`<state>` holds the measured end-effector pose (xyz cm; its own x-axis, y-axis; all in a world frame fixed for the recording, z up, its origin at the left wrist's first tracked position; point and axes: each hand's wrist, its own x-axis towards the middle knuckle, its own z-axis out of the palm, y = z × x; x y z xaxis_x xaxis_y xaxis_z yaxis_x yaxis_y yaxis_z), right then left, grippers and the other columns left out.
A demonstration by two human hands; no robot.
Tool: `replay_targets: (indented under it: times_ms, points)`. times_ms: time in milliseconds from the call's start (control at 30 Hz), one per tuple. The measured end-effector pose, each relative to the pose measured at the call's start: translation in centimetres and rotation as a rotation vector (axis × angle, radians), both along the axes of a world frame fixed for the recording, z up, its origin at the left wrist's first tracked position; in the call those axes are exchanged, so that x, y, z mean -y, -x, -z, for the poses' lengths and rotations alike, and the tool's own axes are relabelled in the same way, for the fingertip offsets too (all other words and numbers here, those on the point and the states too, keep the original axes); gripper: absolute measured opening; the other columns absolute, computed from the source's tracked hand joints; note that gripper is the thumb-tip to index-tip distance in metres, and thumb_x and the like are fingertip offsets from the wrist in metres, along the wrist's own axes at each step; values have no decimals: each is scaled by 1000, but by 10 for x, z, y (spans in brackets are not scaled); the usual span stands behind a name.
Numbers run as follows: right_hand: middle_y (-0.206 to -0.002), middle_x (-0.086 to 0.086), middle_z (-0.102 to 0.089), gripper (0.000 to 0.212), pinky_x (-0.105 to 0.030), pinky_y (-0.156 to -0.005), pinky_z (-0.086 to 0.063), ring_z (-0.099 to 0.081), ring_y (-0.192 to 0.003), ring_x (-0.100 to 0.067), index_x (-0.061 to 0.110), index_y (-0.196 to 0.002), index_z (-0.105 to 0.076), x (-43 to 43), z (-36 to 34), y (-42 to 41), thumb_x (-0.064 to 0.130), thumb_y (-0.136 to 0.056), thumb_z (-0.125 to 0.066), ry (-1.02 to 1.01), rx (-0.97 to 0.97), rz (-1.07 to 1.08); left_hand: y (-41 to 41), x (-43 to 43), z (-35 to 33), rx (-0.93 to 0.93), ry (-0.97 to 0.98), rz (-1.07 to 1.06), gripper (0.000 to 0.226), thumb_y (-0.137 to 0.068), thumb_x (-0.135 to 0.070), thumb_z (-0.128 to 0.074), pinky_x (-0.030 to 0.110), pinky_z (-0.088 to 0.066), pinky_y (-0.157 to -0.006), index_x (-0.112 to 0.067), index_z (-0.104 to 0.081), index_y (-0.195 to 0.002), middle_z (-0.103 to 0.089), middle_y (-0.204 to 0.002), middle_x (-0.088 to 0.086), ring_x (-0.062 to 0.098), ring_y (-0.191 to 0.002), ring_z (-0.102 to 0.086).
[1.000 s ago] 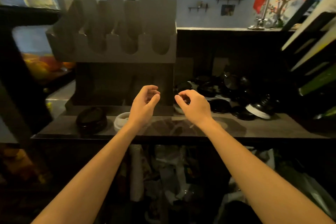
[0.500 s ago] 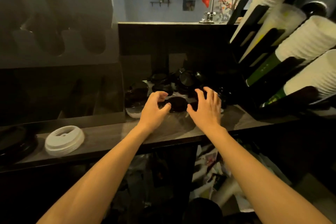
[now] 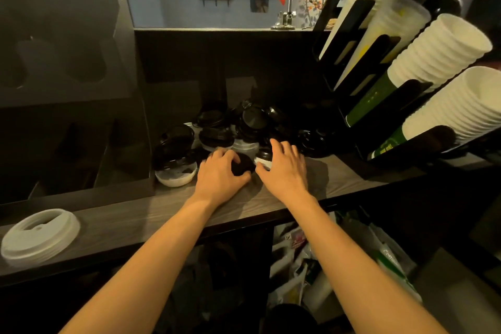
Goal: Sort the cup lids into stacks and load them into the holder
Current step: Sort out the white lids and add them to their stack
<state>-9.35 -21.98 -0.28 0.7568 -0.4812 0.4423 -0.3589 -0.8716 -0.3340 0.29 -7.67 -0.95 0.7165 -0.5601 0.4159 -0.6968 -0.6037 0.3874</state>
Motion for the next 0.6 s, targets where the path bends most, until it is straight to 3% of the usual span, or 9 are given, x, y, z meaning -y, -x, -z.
replay_targets:
  times_ms: [100, 200, 333, 433, 600]
  points:
    - [-153, -5, -31, 62, -42, -114, -31, -28, -141, -27, 20, -143, -48, 4, 0, 0, 57, -93, -55, -118, 8, -24, 3, -3, -1, -10, 30, -30, 67, -80, -55, -74, 44, -44, -104, -21, -54, -134, -53, -142, 4, 27, -129, -51]
    - [-150, -7, -36, 55, -45, -111, -35, -36, -137, -29, 27, -136, -50, 3, -1, 0, 62, -94, -52, -215, -90, -23, 6, -3, -3, -8, -46, -48, 79, -83, -59, -70, 46, -43, -108, -20, -44, -147, -58, -142, 5, 27, -134, -51]
    - [-141, 0, -43, 49, -43, -104, -41, -45, -128, -26, 29, -130, -48, -1, -3, 2, 58, -92, -59, -200, -33, -103, 11, -14, -6, -110, 195, 8, 80, -78, -44, -83, 39, -47, -103, -23, -44, -144, -54, -140, 2, 22, -128, -54]
    - [-141, 4, -41, 62, -40, -106, -41, -44, -131, -22, 27, -139, -45, -2, -5, 8, 54, -88, -67, -201, 126, -175, 11, -27, -12, -167, 359, 49, 86, -71, -33, -92, 23, -39, -100, -20, -45, -142, -45, -142, -1, 13, -129, -48]
    - [-155, 4, -33, 94, -33, -106, -41, -36, -141, -15, 20, -159, -22, -12, -8, 11, 57, -87, -69, -211, 229, -292, 10, -51, -12, -191, 458, 75, 90, -64, -28, -97, 9, -34, -98, -19, -49, -139, -42, -137, -5, 5, -123, -43]
